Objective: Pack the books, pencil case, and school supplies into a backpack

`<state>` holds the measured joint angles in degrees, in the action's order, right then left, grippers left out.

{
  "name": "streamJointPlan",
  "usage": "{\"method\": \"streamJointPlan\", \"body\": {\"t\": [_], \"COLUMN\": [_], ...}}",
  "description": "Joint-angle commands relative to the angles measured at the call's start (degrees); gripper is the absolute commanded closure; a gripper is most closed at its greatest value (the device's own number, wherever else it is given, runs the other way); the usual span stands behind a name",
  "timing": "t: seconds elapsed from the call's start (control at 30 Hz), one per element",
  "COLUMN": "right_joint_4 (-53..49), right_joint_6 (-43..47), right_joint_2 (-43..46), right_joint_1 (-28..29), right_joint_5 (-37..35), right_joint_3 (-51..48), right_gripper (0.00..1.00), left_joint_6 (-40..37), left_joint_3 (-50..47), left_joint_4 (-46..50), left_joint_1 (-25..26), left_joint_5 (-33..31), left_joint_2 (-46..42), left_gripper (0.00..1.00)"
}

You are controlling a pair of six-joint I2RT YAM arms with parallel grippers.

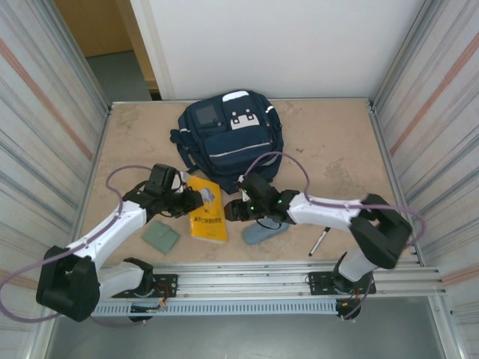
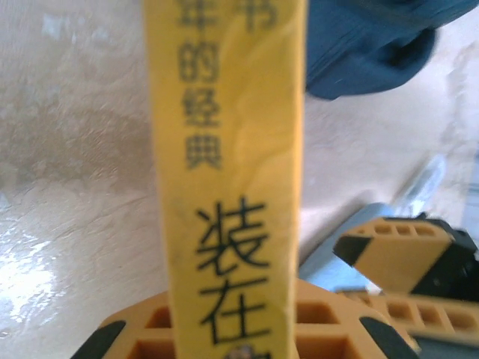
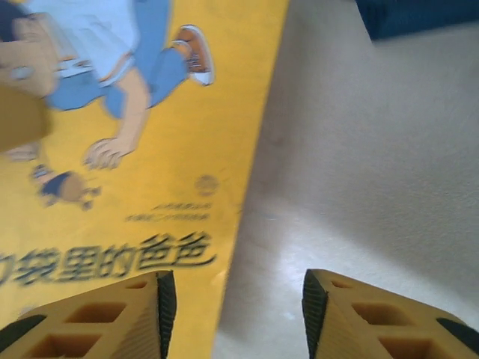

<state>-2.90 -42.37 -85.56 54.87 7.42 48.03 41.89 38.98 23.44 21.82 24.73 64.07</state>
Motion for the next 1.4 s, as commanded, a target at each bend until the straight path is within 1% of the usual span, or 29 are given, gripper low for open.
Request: {"method": "streamJointPlan", "body": {"t": [0.0,0.07,0.13,0.17,0.2,0.23,0.33,0.4,0.43,0.5,0.57,0.67,0.73,0.83,0.87,0.93,0.97,1.03,1.13,1.2,1.27,1.3,1.37], "right_joint_4": [-3.2,-2.7,-5.1,-7.8,-10.5,-11.8,-12.6,-6.3,-3.3,1.8,2.8,1.0,4.5,13.7,15.6,18.8,19.0,20.9,19.5,17.5,16.9,16.9,16.5], "right_joint_6": [-6.3,-11.1,-16.3,-19.8,-23.4,-26.5,-36.9,-43.1,-45.1,-48.3,-49.5,-52.3,-55.0,-59.3,-60.0,-60.4,-62.0,-62.3,-61.3,-59.4,-57.4,-56.4,-54.9], "right_joint_2": [10.6,15.4,18.1,18.8,19.1,19.0,18.5,18.0,17.7,16.0,13.7,9.7,6.6,2.3,1.1,-0.8,-1.6,-1.9,0.5,2.8,4.6,5.2,6.6], "right_joint_1": [3.9,4.8,5.0,4.8,4.8,4.6,2.9,2.4,2.3,2.4,2.6,3.0,2.4,1.2,0.9,0.0,-0.9,-2.6,-4.1,-4.4,-4.6,-4.6,-4.6], "right_joint_5": [-17.2,-16.7,-16.7,-17.2,-17.7,-17.8,-18.2,-18.2,-18.3,-17.8,-15.9,-13.1,-10.9,-7.6,-7.0,-5.4,-4.1,-3.1,-5.5,-7.6,-9.1,-9.6,-10.7], "right_joint_3": [-3.8,-5.0,-3.6,-2.2,-0.5,0.4,2.7,1.9,1.5,2.0,4.3,7.7,7.7,6.9,7.0,7.6,7.7,7.1,6.0,5.8,5.5,5.3,5.1], "right_gripper": [0.33,0.27,0.13,0.06,0.01,0.00,0.00,0.00,0.01,0.01,0.01,0.00,0.02,0.07,0.14,0.38,0.47,0.57,0.58,0.62,0.77,0.78,0.88], "left_joint_6": [4.9,5.9,7.5,8.8,10.3,11.6,15.1,18.6,20.4,25.8,29.4,32.0,33.9,37.4,38.5,39.4,39.5,39.6,39.5,39.2,39.0,39.0,39.9], "left_joint_3": [5.6,7.8,9.5,9.9,9.8,9.6,8.7,8.6,8.2,5.6,3.1,2.8,2.5,0.7,0.2,0.0,0.1,0.1,-0.1,0.0,-0.1,-0.2,-0.8], "left_joint_4": [-1.8,-3.3,-5.5,-7.2,-9.5,-11.9,-16.8,-17.4,-18.7,-24.9,-30.6,-31.5,-31.6,-35.4,-36.6,-36.9,-36.7,-35.6,-33.7,-31.9,-30.7,-30.1,-29.8], "left_joint_1": [-0.4,-0.4,-0.2,-0.2,-0.2,-0.1,-0.1,-0.4,-0.4,-0.2,0.4,0.8,1.5,1.8,1.9,2.2,2.4,2.7,2.9,2.9,2.9,2.9,3.0], "left_joint_5": [0.0,0.6,0.9,0.5,0.1,-0.4,-3.8,-7.2,-8.3,-9.9,-11.7,-13.8,-14.8,-14.2,-13.7,-12.8,-12.6,-12.2,-12.0,-12.2,-12.2,-12.2,-12.1], "left_joint_2": [-3.7,-4.3,-4.7,-5.1,-5.5,-5.8,-6.1,-6.2,-6.5,-7.1,-7.4,-7.5,-7.4,-6.7,-6.4,-6.0,-6.0,-6.0,-6.2,-6.3,-6.3,-6.2,-5.7], "left_gripper": [0.99,0.99,0.98,0.97,0.97,0.97,0.92,0.93,0.94,0.94,0.95,0.96,0.97,0.97,0.97,0.97,0.97,0.96,0.96,0.96,0.94,0.92,0.88]}}
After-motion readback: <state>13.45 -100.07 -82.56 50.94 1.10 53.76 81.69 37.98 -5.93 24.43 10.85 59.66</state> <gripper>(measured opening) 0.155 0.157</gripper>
